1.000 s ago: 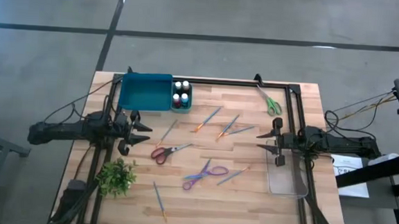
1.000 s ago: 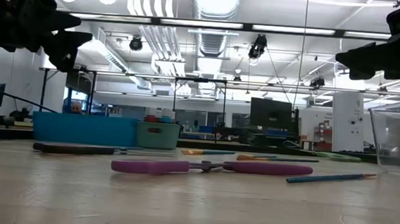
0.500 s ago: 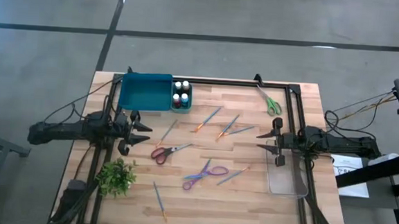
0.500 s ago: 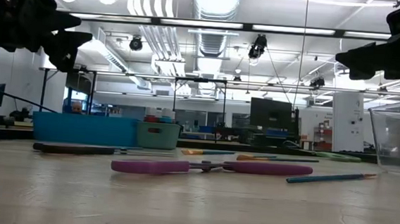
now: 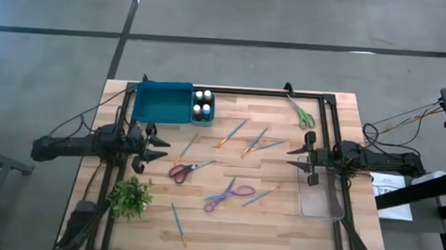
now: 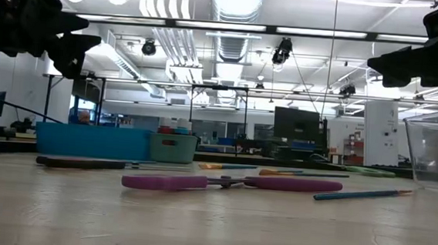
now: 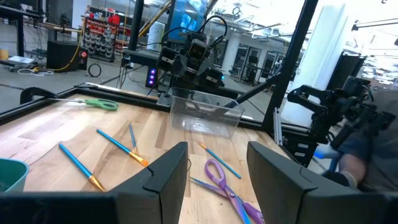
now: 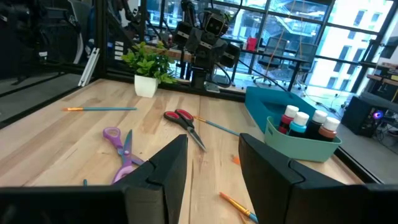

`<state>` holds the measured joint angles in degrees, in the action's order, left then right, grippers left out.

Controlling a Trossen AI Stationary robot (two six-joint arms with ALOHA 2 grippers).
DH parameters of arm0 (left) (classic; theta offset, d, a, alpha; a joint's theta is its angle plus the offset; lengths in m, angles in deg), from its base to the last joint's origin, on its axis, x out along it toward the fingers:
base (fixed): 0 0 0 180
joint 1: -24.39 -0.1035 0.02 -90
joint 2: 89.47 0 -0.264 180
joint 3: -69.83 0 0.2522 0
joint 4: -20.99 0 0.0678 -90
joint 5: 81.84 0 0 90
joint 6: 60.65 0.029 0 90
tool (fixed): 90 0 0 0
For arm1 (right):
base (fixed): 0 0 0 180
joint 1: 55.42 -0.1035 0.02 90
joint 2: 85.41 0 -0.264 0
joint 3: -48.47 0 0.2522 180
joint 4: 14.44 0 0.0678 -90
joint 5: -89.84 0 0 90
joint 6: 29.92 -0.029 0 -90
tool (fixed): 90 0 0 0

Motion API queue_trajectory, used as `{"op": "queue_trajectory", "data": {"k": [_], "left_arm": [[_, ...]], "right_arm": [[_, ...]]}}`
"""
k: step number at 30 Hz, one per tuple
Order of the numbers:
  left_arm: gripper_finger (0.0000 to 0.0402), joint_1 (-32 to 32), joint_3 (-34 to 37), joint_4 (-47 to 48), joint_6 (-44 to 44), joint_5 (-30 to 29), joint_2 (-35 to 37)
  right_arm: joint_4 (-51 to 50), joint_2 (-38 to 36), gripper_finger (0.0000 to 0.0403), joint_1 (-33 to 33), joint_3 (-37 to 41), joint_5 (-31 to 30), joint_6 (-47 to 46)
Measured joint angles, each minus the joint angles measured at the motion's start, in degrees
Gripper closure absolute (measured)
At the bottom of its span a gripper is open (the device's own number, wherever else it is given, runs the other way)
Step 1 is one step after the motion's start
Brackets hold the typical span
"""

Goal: Pick & Place Paint Supplies

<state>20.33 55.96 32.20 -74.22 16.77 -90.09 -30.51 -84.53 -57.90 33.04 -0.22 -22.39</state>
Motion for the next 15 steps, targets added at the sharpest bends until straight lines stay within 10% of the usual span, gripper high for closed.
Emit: {"op": "queue_trajectory", "data": {"k": [15], "left_arm": [[0.0229,0.0,0.0,-2.1,-0.2,-4.4,0.0]], "right_arm": [[4.5,0.0,0.026,0.0,0.0,0.0,-5.4]]}}
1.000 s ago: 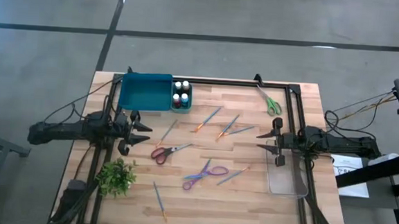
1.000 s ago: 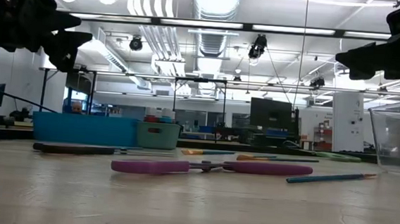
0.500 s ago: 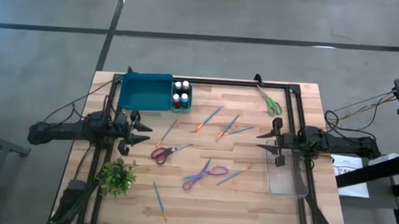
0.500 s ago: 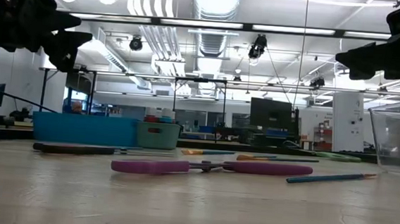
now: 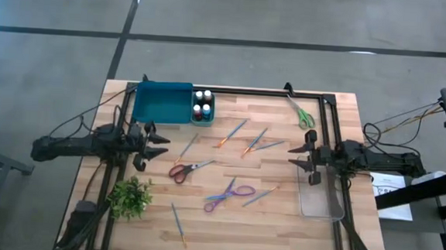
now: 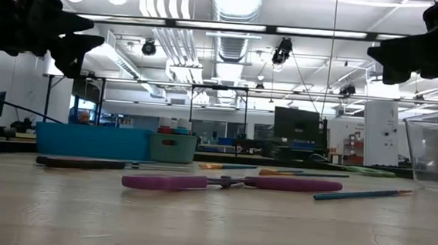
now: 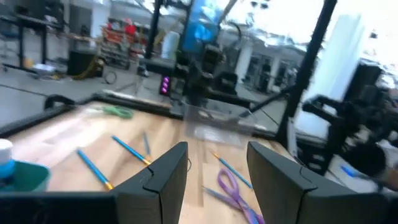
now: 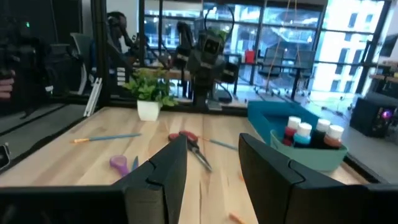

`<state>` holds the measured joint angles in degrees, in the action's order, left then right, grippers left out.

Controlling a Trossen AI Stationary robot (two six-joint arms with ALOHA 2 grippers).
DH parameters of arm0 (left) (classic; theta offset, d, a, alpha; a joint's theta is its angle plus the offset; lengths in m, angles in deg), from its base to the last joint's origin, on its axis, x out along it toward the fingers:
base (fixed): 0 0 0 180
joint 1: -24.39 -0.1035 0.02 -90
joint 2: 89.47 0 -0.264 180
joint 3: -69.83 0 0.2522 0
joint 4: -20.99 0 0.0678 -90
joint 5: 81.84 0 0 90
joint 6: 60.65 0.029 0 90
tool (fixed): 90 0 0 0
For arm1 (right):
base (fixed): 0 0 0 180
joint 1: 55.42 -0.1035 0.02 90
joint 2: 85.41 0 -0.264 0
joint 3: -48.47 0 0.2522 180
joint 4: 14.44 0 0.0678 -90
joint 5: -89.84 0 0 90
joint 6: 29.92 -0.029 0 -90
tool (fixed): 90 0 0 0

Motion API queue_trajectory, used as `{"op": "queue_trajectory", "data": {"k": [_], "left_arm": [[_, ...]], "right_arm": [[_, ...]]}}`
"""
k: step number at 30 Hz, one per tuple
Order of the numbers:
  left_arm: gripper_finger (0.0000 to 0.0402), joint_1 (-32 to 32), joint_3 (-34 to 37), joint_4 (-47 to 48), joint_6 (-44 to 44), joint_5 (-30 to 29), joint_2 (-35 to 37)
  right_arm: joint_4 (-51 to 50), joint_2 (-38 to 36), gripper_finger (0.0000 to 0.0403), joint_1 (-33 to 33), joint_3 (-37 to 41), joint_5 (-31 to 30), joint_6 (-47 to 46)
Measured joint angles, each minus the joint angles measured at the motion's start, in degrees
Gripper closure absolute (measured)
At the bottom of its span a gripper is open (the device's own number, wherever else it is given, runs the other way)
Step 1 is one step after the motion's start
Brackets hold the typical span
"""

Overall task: Pick & Place Paint Supplies
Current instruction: Put the violet scissors into the transparent bin

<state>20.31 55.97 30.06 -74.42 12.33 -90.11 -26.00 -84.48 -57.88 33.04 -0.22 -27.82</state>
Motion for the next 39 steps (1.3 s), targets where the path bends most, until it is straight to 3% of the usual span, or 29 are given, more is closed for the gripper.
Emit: {"op": "queue_trajectory", "data": {"k": [7,11,14,18,25,31,35,39], "left_arm": [[0.0229,0.0,0.0,-4.5,-15.8,-0.6,0.0],[0.0228,0.0,0.0,-4.3,-16.1,-3.9,0.0],[0.0228,0.0,0.0,-1.7,-16.3,-8.1,0.0],[0.0228,0.0,0.0,3.1,-17.6,-8.6,-0.1],[0.0228,0.0,0.0,3.4,-12.9,-7.2,-1.8],[0.0229,0.0,0.0,3.2,-8.9,-8.0,-2.6],[0.0229,0.0,0.0,-0.6,-5.0,-12.0,-2.6],[0.0229,0.0,0.0,-9.0,1.3,-11.2,-2.6]], "right_arm": [[4.2,-0.1,0.026,0.0,0.0,0.0,1.0],[10.0,0.0,0.026,0.0,0.0,0.0,2.2],[12.2,-0.1,0.026,0.0,0.0,0.3,-4.3],[13.0,0.0,0.026,0.0,0.0,-0.7,1.9],[21.2,0.0,0.026,0.0,0.0,-0.1,5.5],[23.2,0.0,0.026,0.0,0.0,-7.8,8.2],[24.6,0.4,0.026,0.0,0.0,-4.6,8.4],[25.9,0.2,0.026,0.0,0.0,-0.5,2.4]]}}
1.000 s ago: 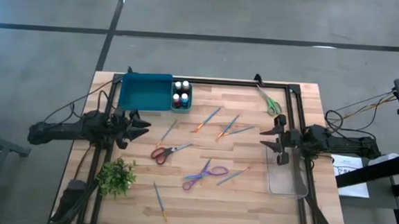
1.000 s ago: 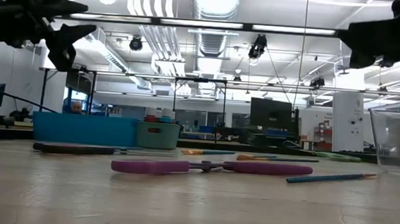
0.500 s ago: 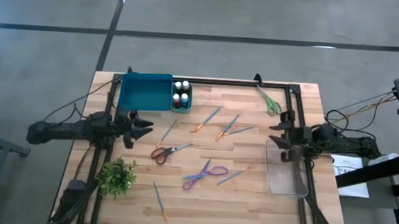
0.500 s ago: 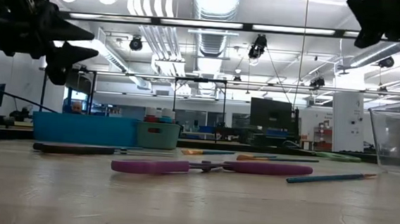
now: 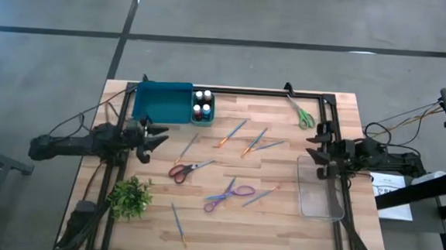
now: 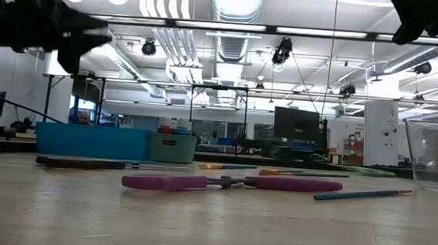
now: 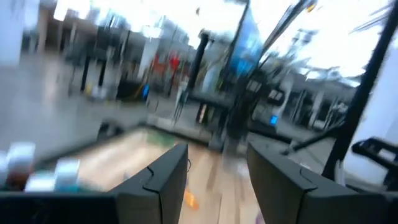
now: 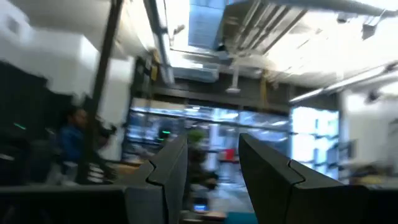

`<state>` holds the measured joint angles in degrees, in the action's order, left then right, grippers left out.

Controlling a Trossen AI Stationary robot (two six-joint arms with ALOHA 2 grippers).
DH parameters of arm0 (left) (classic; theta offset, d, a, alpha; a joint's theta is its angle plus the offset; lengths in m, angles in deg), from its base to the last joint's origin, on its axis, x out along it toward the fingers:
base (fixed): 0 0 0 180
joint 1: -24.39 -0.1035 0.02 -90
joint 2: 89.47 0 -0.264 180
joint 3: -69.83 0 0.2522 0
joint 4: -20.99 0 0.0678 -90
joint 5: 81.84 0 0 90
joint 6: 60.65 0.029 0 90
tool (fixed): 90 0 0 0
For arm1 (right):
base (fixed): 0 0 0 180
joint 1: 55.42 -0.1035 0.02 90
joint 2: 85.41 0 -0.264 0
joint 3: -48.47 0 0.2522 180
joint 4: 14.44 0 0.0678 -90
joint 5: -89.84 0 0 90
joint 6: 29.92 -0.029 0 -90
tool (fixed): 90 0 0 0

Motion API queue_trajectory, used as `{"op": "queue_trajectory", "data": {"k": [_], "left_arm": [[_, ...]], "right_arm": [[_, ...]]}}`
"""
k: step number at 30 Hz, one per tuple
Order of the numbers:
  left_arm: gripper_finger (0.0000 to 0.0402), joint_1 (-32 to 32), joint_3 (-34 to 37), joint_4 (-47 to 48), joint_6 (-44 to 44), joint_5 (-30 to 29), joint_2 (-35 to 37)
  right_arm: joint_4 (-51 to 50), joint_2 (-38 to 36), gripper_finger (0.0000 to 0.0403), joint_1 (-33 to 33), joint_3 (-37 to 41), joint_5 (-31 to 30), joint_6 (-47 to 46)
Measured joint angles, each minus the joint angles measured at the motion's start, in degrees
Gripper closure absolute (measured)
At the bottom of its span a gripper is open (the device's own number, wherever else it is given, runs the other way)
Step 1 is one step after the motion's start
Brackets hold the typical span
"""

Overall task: Pick & Place Paint Supplies
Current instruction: Put the violet scissors into the transparent bin

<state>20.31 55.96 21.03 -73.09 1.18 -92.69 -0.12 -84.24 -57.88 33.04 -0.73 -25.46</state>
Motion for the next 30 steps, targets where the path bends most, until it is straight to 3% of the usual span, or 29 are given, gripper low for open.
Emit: {"op": "queue_trajectory", "data": {"k": [7,12,17,20,24,30], "left_arm": [[0.0229,0.0,-0.1,-20.2,11.3,7.7,0.0],[0.0229,0.1,-4.5,-12.2,15.2,9.5,-1.2],[0.0229,0.1,-8.7,-9.3,18.9,2.0,-7.3],[0.0229,0.1,-14.1,-4.0,23.1,-5.9,-14.0],[0.0229,0.1,-23.1,6.0,26.3,-16.3,-27.7],[0.0229,0.5,-35.0,14.2,31.6,-17.8,-48.9]], "right_arm": [[8.0,0.2,0.026,0.0,0.0,6.5,-7.9],[6.8,2.7,0.026,0.0,-3.9,3.6,-3.7],[-8.9,12.8,0.026,0.0,-14.3,-1.8,0.0],[-15.6,21.5,0.026,0.0,-19.4,-6.9,0.9],[-15.8,31.2,0.026,0.0,-24.2,-7.5,1.5],[-16.5,39.3,0.026,0.0,-27.2,-10.3,2.1]]}}
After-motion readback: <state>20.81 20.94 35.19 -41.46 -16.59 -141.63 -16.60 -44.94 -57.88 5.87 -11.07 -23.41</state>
